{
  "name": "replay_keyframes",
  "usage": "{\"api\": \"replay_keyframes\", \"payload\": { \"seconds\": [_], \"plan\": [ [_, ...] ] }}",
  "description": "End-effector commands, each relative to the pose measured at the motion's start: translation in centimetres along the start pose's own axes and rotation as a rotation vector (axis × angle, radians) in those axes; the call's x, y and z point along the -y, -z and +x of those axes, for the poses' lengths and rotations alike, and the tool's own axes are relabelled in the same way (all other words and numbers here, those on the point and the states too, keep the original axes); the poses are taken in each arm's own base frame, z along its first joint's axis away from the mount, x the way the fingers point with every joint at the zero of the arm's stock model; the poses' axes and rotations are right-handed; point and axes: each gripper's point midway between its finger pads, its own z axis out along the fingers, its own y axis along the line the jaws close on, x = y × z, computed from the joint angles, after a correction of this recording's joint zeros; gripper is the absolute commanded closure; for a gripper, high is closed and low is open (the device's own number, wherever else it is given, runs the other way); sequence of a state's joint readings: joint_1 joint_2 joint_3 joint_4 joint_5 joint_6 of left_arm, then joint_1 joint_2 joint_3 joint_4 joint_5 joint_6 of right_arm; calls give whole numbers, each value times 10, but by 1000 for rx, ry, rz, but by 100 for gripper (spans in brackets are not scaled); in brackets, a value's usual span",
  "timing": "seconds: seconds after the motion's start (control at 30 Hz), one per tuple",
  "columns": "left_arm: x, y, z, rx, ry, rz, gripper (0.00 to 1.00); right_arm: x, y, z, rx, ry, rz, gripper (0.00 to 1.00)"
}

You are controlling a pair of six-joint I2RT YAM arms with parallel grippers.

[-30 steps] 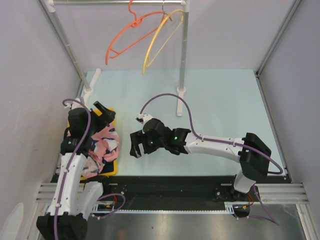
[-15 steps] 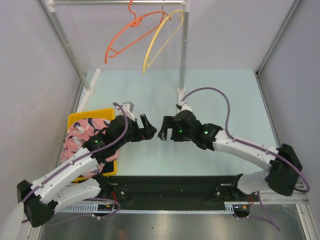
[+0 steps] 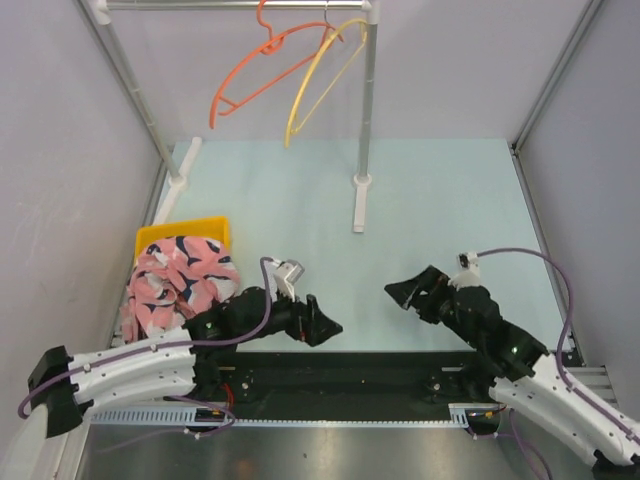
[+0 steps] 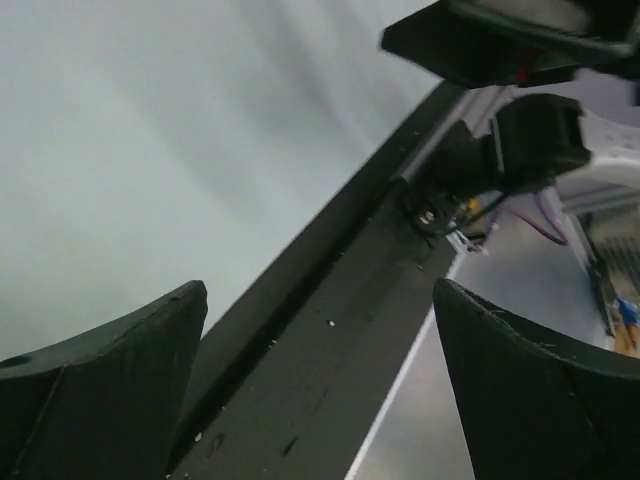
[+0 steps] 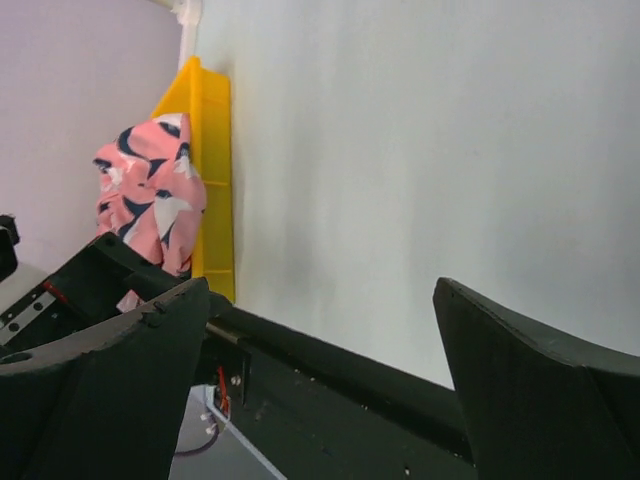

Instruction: Remove the shorts from the hanger

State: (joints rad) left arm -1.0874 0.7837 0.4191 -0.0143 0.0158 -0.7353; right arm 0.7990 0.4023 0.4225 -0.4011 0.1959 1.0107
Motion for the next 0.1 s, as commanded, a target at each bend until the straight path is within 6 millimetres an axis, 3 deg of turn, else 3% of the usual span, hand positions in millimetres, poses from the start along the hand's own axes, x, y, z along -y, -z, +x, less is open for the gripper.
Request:
{"api": "replay_keyframes", "payload": {
  "seconds": [0.0,0.03,0.07],
  "plan": [
    [58,32,-9,101,-12,366,0,1,6,22,-24,-144,-174,0],
    [54,36,3,86,-9,396,0,-6,13,28,-35,-165,-280,0],
    [67,51,-3,127,-15,480,0,-14,14,33,-57,-173,-341,0]
  ]
}}
